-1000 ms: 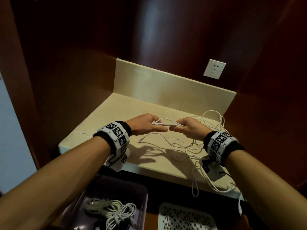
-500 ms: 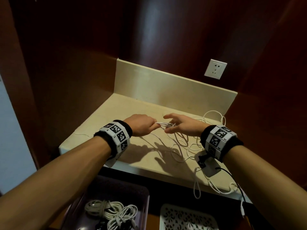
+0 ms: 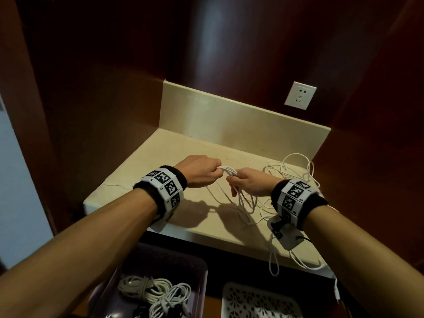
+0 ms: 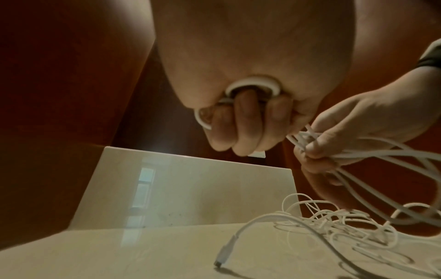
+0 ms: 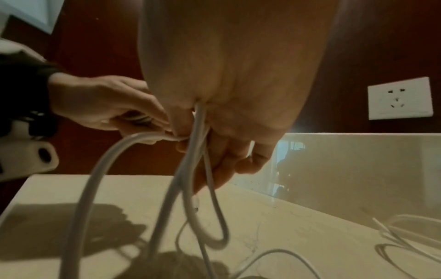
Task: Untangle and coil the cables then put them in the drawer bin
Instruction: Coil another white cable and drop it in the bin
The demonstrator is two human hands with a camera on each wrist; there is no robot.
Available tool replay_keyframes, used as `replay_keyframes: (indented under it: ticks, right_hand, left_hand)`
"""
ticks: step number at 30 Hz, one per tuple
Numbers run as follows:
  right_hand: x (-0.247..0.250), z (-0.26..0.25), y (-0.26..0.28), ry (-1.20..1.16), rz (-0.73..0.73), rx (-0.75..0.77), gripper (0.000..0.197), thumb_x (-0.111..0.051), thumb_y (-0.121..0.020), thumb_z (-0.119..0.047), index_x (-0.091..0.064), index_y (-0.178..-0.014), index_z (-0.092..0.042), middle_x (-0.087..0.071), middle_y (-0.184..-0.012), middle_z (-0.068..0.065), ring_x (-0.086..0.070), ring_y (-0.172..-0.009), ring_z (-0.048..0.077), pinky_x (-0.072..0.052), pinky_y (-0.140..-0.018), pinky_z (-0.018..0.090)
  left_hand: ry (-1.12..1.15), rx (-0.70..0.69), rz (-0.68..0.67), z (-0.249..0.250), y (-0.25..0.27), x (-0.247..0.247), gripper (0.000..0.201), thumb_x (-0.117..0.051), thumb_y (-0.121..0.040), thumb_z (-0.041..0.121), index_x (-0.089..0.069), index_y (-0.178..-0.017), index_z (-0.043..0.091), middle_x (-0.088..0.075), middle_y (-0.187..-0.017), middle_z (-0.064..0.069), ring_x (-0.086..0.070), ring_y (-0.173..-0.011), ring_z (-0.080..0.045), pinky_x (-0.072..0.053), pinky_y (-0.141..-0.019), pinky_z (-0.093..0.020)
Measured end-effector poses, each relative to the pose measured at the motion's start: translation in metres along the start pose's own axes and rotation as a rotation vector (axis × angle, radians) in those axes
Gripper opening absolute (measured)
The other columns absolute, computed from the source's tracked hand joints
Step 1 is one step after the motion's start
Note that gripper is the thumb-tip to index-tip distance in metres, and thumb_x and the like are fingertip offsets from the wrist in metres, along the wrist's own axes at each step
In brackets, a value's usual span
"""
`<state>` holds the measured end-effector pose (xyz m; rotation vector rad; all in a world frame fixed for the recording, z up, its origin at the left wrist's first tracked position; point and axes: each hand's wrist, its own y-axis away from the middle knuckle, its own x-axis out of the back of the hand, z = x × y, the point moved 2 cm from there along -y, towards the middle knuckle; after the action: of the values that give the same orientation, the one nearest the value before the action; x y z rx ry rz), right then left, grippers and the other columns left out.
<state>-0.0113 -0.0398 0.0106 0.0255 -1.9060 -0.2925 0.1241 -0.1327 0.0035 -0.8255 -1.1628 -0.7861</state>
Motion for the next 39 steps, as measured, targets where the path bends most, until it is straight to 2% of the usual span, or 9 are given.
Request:
replay_keyframes:
  ticks: [4, 7, 10, 14, 19, 23, 26, 31, 39]
  right_hand:
    - [0.004, -0.005, -0.001, 0.493, 0.153, -0.017, 0.045, -0.032, -0.102, -0.036, -0.059, -0.083, -0.006, -0.05, -0.082, 0.004, -0.049, -0.075, 0.025, -0.034, -0.064, 0.033]
    - [0.008, -0.006, 0.002, 0.558, 0.291, -0.035, 0.04, -0.036, -0.099, -0.037, -0.055, -0.076, -0.01, -0.053, -0.07, 0.005, -0.051, -0.069, 0.027, -0.034, -0.059, 0.032]
    - [0.013, -0.004, 0.004, 0.272, 0.312, -0.056, 0.035, -0.048, -0.097, -0.032, -0.067, -0.078, -0.01, -0.061, -0.069, 0.006, -0.053, -0.063, 0.021, -0.034, -0.055, 0.03]
    - [0.013, -0.005, 0.007, -0.176, 0.281, -0.133, 0.03, -0.064, -0.092, -0.027, -0.067, -0.065, -0.014, -0.056, -0.053, -0.004, -0.042, -0.043, 0.006, -0.032, -0.045, 0.021]
    - [0.006, -0.004, 0.008, -0.634, 0.302, -0.204, 0.015, -0.068, -0.086, -0.004, -0.071, -0.082, 0.01, -0.058, -0.057, 0.012, -0.045, -0.043, 0.015, -0.036, -0.04, 0.022]
    - [0.0, -0.005, 0.006, -0.784, 0.337, -0.22, 0.009, -0.068, -0.081, 0.004, -0.07, -0.073, 0.003, -0.059, -0.056, 0.012, -0.052, -0.041, 0.016, -0.044, -0.041, 0.021]
    - [-0.004, -0.006, 0.005, -0.849, 0.344, -0.232, 0.005, -0.069, -0.08, 0.004, -0.069, -0.076, 0.007, -0.06, -0.058, 0.014, -0.055, -0.045, 0.018, -0.046, -0.044, 0.023]
    - [-0.007, -0.006, 0.005, -0.932, 0.344, -0.191, 0.006, -0.067, -0.081, 0.007, -0.068, -0.075, 0.005, -0.06, -0.058, 0.013, -0.056, -0.044, 0.018, -0.048, -0.045, 0.025]
    - [-0.007, -0.004, 0.011, -0.987, 0.316, -0.105, 0.009, -0.062, -0.087, 0.005, -0.068, -0.086, 0.011, -0.065, -0.069, 0.02, -0.058, -0.047, 0.018, -0.051, -0.049, 0.025]
  left_hand:
    - [-0.061, -0.006, -0.013, 0.006, 0.001, 0.003, 0.028, -0.033, -0.1, 0.033, -0.047, -0.085, 0.013, -0.048, -0.065, -0.002, -0.04, -0.057, -0.02, -0.028, -0.054, -0.034]
    - [-0.079, -0.002, 0.0, 0.006, 0.001, 0.006, 0.028, -0.033, -0.099, 0.033, -0.046, -0.086, 0.013, -0.048, -0.064, -0.003, -0.04, -0.056, -0.02, -0.028, -0.054, -0.034]
    - [-0.084, -0.003, 0.02, 0.006, 0.001, 0.008, 0.027, -0.036, -0.097, 0.036, -0.047, -0.086, 0.014, -0.05, -0.065, -0.002, -0.042, -0.058, -0.021, -0.03, -0.054, -0.034]
    - [-0.011, 0.009, 0.01, 0.006, 0.002, 0.004, 0.038, -0.048, -0.088, 0.053, -0.051, -0.094, 0.015, -0.055, -0.072, 0.001, -0.05, -0.067, -0.022, -0.033, -0.057, -0.032]
    - [0.062, 0.027, -0.045, 0.012, 0.005, -0.003, 0.066, -0.054, -0.069, 0.082, -0.041, -0.097, 0.023, -0.047, -0.074, 0.016, -0.049, -0.067, -0.011, -0.036, -0.064, -0.03]
    - [0.091, 0.054, -0.013, 0.011, 0.004, -0.01, 0.083, -0.056, -0.061, 0.086, -0.043, -0.11, 0.021, -0.049, -0.074, 0.013, -0.052, -0.066, -0.011, -0.039, -0.063, -0.03]
    - [0.146, 0.073, 0.029, 0.012, 0.006, -0.016, 0.086, -0.061, -0.062, 0.082, -0.038, -0.116, 0.019, -0.049, -0.074, 0.012, -0.051, -0.064, -0.009, -0.04, -0.064, -0.03]
    - [0.339, 0.093, 0.049, 0.015, 0.005, -0.024, 0.085, -0.076, -0.068, 0.058, -0.031, -0.131, 0.022, -0.06, -0.104, 0.004, -0.061, -0.087, -0.02, -0.051, -0.078, -0.035]
    - [0.639, 0.107, 0.036, 0.017, -0.003, -0.03, 0.068, -0.079, -0.066, 0.023, -0.045, -0.125, 0.022, -0.066, -0.107, -0.002, -0.063, -0.098, -0.022, -0.052, -0.088, -0.042]
